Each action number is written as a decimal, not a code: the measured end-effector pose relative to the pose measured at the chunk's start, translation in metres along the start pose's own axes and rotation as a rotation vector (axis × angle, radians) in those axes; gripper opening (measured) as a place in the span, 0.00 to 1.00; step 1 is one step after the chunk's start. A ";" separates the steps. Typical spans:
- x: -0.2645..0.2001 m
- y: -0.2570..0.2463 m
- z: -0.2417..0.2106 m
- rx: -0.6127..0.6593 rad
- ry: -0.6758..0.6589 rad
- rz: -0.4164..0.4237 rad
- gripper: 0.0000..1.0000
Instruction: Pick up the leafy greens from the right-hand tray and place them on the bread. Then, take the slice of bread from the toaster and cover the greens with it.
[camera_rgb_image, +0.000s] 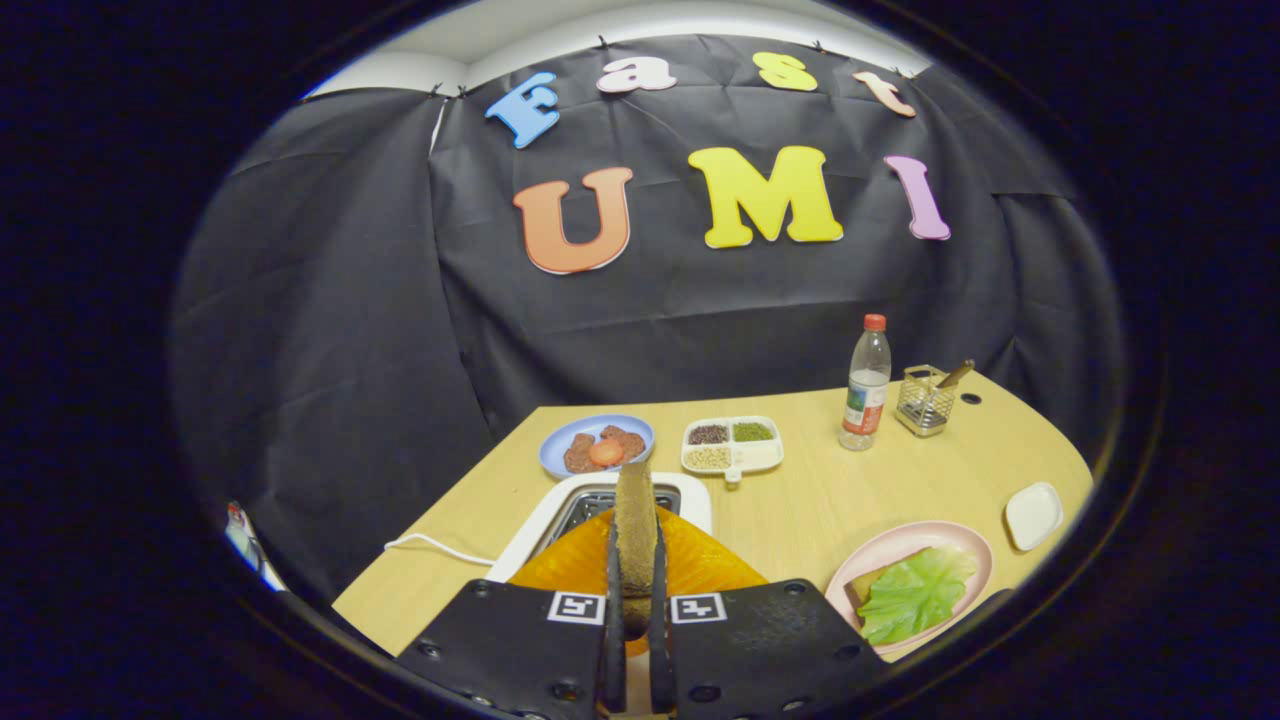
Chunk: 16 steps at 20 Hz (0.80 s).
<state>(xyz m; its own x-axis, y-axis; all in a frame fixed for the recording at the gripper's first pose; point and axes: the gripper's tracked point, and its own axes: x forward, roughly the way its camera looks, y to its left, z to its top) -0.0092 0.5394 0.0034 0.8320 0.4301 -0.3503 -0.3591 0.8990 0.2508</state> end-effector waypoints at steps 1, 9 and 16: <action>-0.007 0.000 0.011 0.014 -0.026 0.012 0.09; -0.061 -0.056 0.083 0.136 -0.150 0.059 0.09; -0.053 -0.144 0.028 0.147 -0.073 -0.018 0.09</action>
<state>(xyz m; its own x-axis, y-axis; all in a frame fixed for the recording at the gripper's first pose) 0.0099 0.3852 0.0110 0.8681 0.4021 -0.2910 -0.2826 0.8824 0.3761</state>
